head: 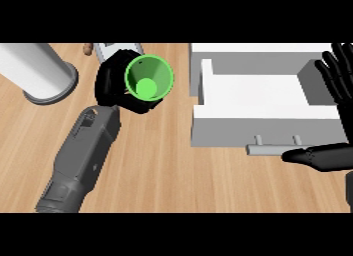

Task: Pick up the cup, place it into the drawer and close the drawer

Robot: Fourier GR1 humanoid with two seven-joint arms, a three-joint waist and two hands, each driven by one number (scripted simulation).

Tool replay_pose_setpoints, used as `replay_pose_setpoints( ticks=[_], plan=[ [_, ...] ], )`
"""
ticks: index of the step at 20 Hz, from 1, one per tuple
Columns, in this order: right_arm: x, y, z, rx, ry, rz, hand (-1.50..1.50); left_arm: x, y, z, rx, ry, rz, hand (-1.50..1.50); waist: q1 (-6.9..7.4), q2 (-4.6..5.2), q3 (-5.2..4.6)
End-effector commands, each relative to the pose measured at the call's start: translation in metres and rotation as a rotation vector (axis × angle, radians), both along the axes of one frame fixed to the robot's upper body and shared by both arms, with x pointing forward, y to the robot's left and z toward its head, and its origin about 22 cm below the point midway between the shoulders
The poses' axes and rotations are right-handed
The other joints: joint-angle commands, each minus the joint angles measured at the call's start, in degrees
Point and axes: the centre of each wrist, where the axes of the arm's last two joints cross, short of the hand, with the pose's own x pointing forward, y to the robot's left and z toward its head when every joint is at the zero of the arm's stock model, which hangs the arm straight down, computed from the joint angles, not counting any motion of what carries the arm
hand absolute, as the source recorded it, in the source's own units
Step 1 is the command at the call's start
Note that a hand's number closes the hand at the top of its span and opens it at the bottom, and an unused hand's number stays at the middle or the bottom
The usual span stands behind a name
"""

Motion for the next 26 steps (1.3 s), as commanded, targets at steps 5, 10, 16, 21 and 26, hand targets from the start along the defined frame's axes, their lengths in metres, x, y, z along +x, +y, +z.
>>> replay_pose_setpoints(
  ticks=[5, 10, 16, 21, 26],
  plan=[
    [0.004, 0.009, -0.003, -0.011, -0.015, -0.010, -1.50, 0.007, -0.076, 0.096, 0.082, -0.015, -0.062, 1.50, -0.53, 0.04, -0.03],
    [0.012, 0.016, -0.003, 0.003, -0.027, -0.016, -1.50, 0.020, -0.110, 0.134, 0.123, 0.038, -0.005, 1.50, -1.42, 0.54, -0.03],
    [0.017, 0.013, -0.014, -0.002, -0.034, 0.046, -1.50, 0.028, -0.146, 0.165, 0.234, 0.173, 0.064, 1.50, -3.69, 1.16, 0.06],
    [0.013, 0.005, -0.003, -0.001, -0.039, 0.063, -1.50, 0.034, -0.140, 0.130, 0.321, 0.266, 0.104, 1.50, -6.20, 1.57, 0.07],
    [0.018, 0.015, 0.003, 0.007, -0.053, 0.096, -1.50, 0.033, -0.138, 0.110, 0.444, 0.360, 0.023, 1.50, -8.14, 2.05, 0.09]
  ],
)
